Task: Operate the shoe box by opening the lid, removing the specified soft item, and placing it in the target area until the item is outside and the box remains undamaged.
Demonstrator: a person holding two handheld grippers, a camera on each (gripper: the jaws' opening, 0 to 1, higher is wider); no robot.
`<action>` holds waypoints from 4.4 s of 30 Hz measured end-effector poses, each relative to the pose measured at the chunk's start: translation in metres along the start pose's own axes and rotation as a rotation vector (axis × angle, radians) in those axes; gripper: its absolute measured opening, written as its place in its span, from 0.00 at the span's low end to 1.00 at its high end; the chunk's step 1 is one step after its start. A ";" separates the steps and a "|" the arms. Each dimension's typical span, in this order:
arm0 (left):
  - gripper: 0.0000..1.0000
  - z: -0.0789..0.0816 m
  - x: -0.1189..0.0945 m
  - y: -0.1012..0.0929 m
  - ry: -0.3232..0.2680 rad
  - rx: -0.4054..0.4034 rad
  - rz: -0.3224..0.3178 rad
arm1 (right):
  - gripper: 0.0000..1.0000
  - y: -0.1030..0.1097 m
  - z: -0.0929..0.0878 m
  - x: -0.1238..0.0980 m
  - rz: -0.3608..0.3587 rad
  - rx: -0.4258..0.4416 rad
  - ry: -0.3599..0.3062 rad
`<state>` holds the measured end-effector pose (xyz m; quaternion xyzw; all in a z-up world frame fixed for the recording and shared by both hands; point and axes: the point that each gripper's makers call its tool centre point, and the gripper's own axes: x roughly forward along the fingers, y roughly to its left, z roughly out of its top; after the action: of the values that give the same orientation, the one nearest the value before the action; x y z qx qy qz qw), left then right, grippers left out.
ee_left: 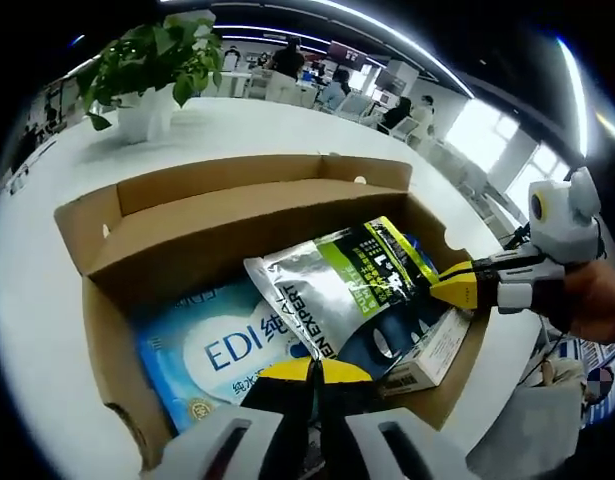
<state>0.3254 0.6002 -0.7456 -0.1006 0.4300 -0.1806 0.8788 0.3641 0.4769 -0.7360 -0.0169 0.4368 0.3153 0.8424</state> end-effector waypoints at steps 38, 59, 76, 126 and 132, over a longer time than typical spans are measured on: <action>0.00 0.052 -0.034 -0.039 -0.104 0.088 -0.031 | 0.00 -0.001 0.032 -0.056 0.039 0.054 -0.176; 0.00 0.091 0.027 -0.171 -0.066 0.280 -0.199 | 0.00 -0.117 0.001 -0.148 -0.127 0.216 -0.281; 0.00 0.094 0.063 -0.223 -0.014 0.345 -0.247 | 0.00 -0.167 -0.019 -0.171 -0.176 0.286 -0.294; 0.00 0.053 0.175 -0.233 0.253 0.511 -0.191 | 0.00 -0.251 -0.076 -0.108 -0.156 0.390 -0.149; 0.01 0.043 0.180 -0.230 0.313 0.572 -0.168 | 0.00 -0.254 -0.080 -0.102 -0.154 0.397 -0.142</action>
<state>0.4079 0.3177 -0.7725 0.1440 0.4816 -0.3792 0.7768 0.4023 0.1965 -0.7722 0.1381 0.4273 0.1583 0.8794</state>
